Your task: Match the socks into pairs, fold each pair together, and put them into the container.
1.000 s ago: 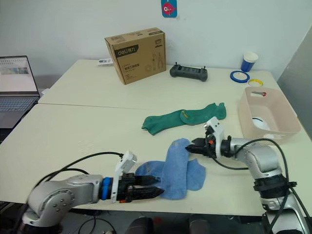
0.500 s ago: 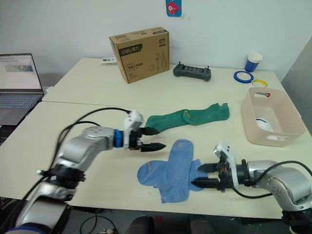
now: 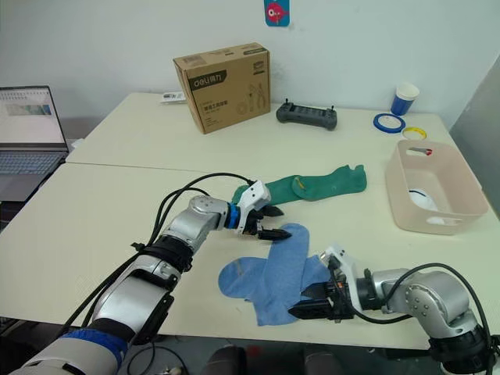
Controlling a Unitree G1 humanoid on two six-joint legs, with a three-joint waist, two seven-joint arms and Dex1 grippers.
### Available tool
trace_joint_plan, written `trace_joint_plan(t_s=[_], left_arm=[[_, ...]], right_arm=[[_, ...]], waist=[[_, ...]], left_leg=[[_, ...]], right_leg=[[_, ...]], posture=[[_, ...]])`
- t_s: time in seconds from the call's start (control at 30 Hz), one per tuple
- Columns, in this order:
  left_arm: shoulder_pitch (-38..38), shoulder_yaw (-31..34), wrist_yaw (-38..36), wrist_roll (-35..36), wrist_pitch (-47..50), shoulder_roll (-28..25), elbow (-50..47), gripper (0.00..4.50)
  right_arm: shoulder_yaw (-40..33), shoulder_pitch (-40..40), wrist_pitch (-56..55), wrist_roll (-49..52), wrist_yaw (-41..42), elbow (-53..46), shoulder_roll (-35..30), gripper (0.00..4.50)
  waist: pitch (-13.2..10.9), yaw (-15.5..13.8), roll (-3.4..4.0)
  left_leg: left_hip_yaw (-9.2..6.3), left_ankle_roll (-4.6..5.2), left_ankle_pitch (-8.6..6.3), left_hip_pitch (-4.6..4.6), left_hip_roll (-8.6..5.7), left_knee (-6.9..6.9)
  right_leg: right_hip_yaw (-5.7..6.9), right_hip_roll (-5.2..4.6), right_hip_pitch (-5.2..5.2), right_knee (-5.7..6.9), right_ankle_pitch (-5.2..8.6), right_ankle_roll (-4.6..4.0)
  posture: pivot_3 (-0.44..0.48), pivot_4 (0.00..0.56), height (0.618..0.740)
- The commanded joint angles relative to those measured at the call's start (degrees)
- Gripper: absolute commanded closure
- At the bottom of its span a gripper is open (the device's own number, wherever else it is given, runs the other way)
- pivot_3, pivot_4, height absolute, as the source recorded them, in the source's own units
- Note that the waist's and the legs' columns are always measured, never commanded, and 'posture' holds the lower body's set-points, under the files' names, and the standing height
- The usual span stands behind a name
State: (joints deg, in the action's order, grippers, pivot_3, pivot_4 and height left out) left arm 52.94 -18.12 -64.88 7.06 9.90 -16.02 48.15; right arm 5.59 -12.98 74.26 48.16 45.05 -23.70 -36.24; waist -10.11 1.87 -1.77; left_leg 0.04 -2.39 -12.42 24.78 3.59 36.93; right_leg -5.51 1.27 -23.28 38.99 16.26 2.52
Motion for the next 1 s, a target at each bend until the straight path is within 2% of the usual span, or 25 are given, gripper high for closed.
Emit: trace_joint_plan(t_s=[0.03, 0.13, 0.33, 0.47, 0.5, 0.7, 0.83, 1.0], left_arm=[[1.81, -0.2, -2.02, -2.16, -1.56, 1.37, 2.17, 0.47], [1.91, -0.2, -2.55, -3.65, -2.53, 1.9, 3.97, 1.11], [1.58, 1.66, -3.12, -3.72, -2.94, 2.63, 4.0, 3.05], [1.59, 2.46, -3.5, -3.49, -2.86, 2.75, 3.51, 4.32], [1.59, 2.63, -3.57, -3.43, -2.76, 2.77, 3.37, 4.47], [1.68, 4.23, -4.39, -2.44, -1.12, 2.4, 1.02, 4.47], [1.18, 5.2, -6.02, -0.81, 1.98, 1.85, -2.66, 4.5], [-0.14, 6.36, -5.92, 0.08, 5.33, 1.47, -6.98, 4.5]], right_arm=[[-0.16, -1.36, 3.01, 1.85, -1.84, 1.08, 1.99, 0.68], [0.97, -2.0, 3.33, 0.45, -2.54, 2.15, 1.49, 0.66], [0.2, -2.48, 2.63, -0.48, -2.55, 2.73, -0.82, 0.66], [0.52, -2.94, 1.99, -0.91, -3.38, 3.32, -0.18, 0.66], [0.62, -2.97, 1.81, -1.04, -3.55, 3.37, -0.06, 0.66], [0.84, -4.05, 3.23, -0.27, -5.84, 3.74, 3.73, 0.66], [0.53, -3.89, 3.94, 0.76, -6.17, 3.54, 4.96, 1.67], [-0.61, -4.35, 4.34, 1.08, -7.06, 4.56, 6.37, 3.49]], waist=[[0.0, -0.02, 0.0], [0.01, -0.02, 0.0], [0.02, -0.03, 0.0], [0.02, -0.02, 0.0], [0.02, -0.02, 0.0], [0.02, 0.16, 0.0], [0.02, 0.13, 0.0], [0.02, 0.08, 0.0]], left_leg=[[-0.01, 0.0, 0.0, 0.0, 0.0, 0.0], [0.0, 0.0, 0.0, 0.0, -0.01, 0.01], [0.0, 0.0, 0.0, 0.0, -0.01, 0.01], [0.01, 0.0, 0.0, 0.0, -0.01, 0.04], [0.01, 0.0, 0.0, 0.0, -0.01, 0.04], [-0.01, 0.0, 0.01, -0.02, 0.01, 0.04], [-0.03, 0.0, 0.01, -0.02, 0.01, 0.03], [-0.01, 0.0, 0.0, -0.01, 0.03, 0.02]], right_leg=[[0.01, 0.0, 0.0, 0.02, 0.0, 0.0], [-0.01, 0.0, 0.02, 0.02, 0.0, 0.0], [0.0, -0.01, 0.04, 0.02, 0.0, 0.01], [-0.01, -0.01, 0.05, 0.02, -0.02, 0.04], [-0.01, -0.01, 0.05, 0.02, -0.02, 0.04], [-0.01, 0.01, 0.04, 0.07, -0.03, 0.05], [0.0, 0.02, 0.04, 0.08, -0.03, 0.05], [0.0, 0.02, 0.02, 0.07, -0.03, 0.04]], posture=[[0.0, 0.15, 0.74], [0.0, 0.15, 0.74], [0.0, 0.15, 0.74], [0.0, 0.15, 0.74], [0.0, 0.15, 0.74], [0.0, 0.15, 0.74], [0.0, 0.15, 0.74], [0.0, 0.15, 0.74]])
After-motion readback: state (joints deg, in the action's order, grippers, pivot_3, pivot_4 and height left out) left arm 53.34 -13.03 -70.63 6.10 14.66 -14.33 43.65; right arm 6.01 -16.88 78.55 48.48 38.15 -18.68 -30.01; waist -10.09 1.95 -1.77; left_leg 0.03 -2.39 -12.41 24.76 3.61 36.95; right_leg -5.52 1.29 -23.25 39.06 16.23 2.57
